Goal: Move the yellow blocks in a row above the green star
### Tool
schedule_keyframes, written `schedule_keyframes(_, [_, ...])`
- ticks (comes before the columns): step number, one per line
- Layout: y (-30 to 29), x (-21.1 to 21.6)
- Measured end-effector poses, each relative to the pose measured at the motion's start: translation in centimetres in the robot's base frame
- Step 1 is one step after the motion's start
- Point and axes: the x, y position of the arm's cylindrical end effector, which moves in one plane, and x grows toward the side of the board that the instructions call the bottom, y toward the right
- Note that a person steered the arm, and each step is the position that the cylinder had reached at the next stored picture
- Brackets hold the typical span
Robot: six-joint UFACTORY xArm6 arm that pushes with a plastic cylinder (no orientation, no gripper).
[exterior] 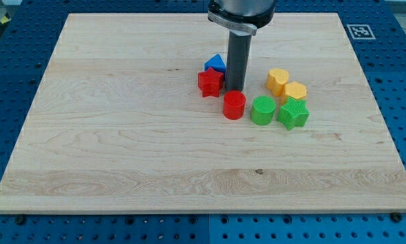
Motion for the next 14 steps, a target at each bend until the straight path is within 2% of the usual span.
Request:
schedule_keyframes(2, [1.0,-0.2])
schedule_keyframes(6, [8.1,-0.4])
schedule_keyframes(8, [8.1,-1.2])
schedule_keyframes(9, [5.6,-1.0])
schedule_keyframes(10, [2.7,-4.9])
schedule_keyframes(11, [7.3,-7.0])
schedule_keyframes(12, [9.3,-6.9])
schedule_keyframes(13, [13.7,-6.2])
schedule_keyframes(14, [14.3,-4.1])
